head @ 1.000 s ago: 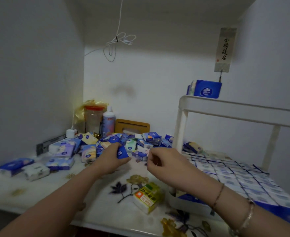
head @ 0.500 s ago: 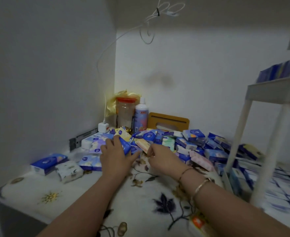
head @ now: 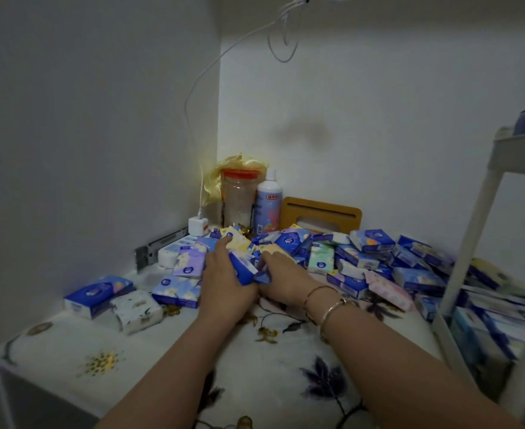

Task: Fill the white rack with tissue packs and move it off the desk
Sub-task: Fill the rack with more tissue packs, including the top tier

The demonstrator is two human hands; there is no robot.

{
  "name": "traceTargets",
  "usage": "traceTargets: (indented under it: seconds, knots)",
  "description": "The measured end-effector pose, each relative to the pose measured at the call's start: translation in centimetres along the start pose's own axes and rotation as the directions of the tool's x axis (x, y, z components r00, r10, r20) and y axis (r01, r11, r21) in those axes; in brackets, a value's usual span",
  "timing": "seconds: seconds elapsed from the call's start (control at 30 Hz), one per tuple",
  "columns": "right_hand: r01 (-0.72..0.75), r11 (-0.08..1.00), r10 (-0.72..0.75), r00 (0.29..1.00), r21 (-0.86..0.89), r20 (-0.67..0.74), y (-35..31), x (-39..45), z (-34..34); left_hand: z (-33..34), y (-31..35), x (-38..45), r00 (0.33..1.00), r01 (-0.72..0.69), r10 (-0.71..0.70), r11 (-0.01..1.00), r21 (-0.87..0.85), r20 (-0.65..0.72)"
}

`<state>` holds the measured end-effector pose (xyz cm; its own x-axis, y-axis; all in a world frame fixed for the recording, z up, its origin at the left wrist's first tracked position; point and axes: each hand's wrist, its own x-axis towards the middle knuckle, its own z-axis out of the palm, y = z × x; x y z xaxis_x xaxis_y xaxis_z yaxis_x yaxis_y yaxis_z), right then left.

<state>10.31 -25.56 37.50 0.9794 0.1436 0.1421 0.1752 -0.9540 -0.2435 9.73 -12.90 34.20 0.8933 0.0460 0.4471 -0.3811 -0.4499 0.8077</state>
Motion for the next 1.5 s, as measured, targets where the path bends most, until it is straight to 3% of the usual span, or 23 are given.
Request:
traceTargets:
  seconds: [0.13, 0.23, 0.3, 0.37, 0.43, 0.77, 0.83, 0.97, 1.17, 1.37, 1.43, 1.5]
  knots:
    - [-0.039, 0.993, 0.040, 0.999, 0.111, -0.001, 0.4, -1.8, -0.9, -0.7, 1.4, -1.2, 0.999, -0.018, 0.023, 0.984, -0.178, 0.025]
    - [-0.148, 0.935, 0.158, 0.987, 0.321, -0.007, 0.4, -3.6, -2.9, -1.2, 2.3, -2.1, 0.999, -0.001, 0.014, 0.927, -0.375, 0.033]
    - [-0.188, 0.818, 0.236, 0.972, 0.544, -0.019, 0.2, -4.7, -4.8, -1.7, 3.4, -2.6, 0.999, 0.026, -0.003, 0.880, -0.475, 0.049]
    - [-0.129, 0.632, 0.249, 0.968, 0.764, -0.043, -0.4, -6.1, -7.0, -2.2, 5.2, -2.9, 0.999, 0.018, 0.009, 0.855, -0.519, 0.049]
    - [-0.045, 0.529, 0.214, 0.973, 0.847, -0.082, -1.0, -7.4, -8.9, -2.6, 7.6, -3.1, 0.997, -0.041, 0.066, 0.841, -0.540, 0.027]
    - [0.226, 0.524, 0.119, 0.935, 0.821, -0.334, -4.7, -15.7, -21.7, -6.8, 22.0, -3.5, 0.919, -0.347, 0.392, 0.766, -0.541, -0.036]
    - [0.274, 0.550, 0.079, 0.923, 0.789, -0.376, -5.5, -17.8, -24.1, -7.7, 24.8, -3.9, 0.897, -0.402, 0.438, 0.754, -0.520, -0.057]
    - [0.315, 0.707, 0.037, 0.878, 0.634, -0.477, -6.0, -21.6, -27.9, -8.3, 30.1, -4.7, 0.861, -0.471, 0.500, 0.720, -0.510, -0.088]
    - [0.265, 0.824, 0.106, 0.796, 0.501, -0.596, -2.9, -25.5, -32.6, -6.3, 36.2, -6.3, 0.787, -0.483, 0.613, 0.678, -0.554, 0.065]
    - [0.199, 0.743, 0.291, 0.764, 0.639, -0.576, 3.4, -27.8, -35.6, -2.5, 39.7, -6.4, 0.695, -0.370, 0.641, 0.708, -0.602, 0.327]
    - [0.160, 0.722, 0.365, 0.739, 0.674, -0.567, 6.1, -28.3, -36.2, -0.8, 40.2, -5.7, 0.721, -0.304, 0.590, 0.740, -0.600, 0.363]
    - [0.087, 0.697, 0.438, 0.734, 0.712, -0.519, 8.8, -28.2, -36.7, 0.9, 40.1, -4.8, 0.791, -0.222, 0.488, 0.791, -0.570, 0.368]
